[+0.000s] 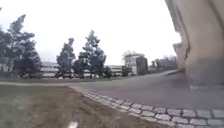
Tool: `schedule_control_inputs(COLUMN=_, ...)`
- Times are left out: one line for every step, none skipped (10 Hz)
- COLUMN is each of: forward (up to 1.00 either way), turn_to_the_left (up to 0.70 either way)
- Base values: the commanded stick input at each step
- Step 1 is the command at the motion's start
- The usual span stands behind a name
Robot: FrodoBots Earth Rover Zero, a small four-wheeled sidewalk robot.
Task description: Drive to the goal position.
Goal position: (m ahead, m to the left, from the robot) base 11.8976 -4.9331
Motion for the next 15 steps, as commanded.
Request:
schedule_control_inputs(forward=0.70, turn_to_the_left=0.00)
schedule_control_inputs(forward=0.70, turn_to_the_left=0.00)
schedule_control_inputs(forward=0.70, turn_to_the_left=0.00)
schedule_control_inputs(forward=0.70, turn_to_the_left=0.00)
schedule_control_inputs(forward=0.70, turn_to_the_left=0.00)
schedule_control_inputs(forward=0.70, turn_to_the_left=0.00)
schedule_control_inputs(forward=0.70, turn_to_the_left=0.00)
schedule_control_inputs(forward=0.70, turn_to_the_left=0.00)
schedule_control_inputs(forward=0.70, turn_to_the_left=-0.03)
schedule_control_inputs(forward=0.70, turn_to_the_left=-0.18)
schedule_control_inputs(forward=0.70, turn_to_the_left=-0.35)
schedule_control_inputs(forward=0.70, turn_to_the_left=-0.35)
schedule_control_inputs(forward=0.70, turn_to_the_left=-0.35)
schedule_control_inputs(forward=0.70, turn_to_the_left=-0.35)
schedule_control_inputs(forward=0.70, turn_to_the_left=-0.34)
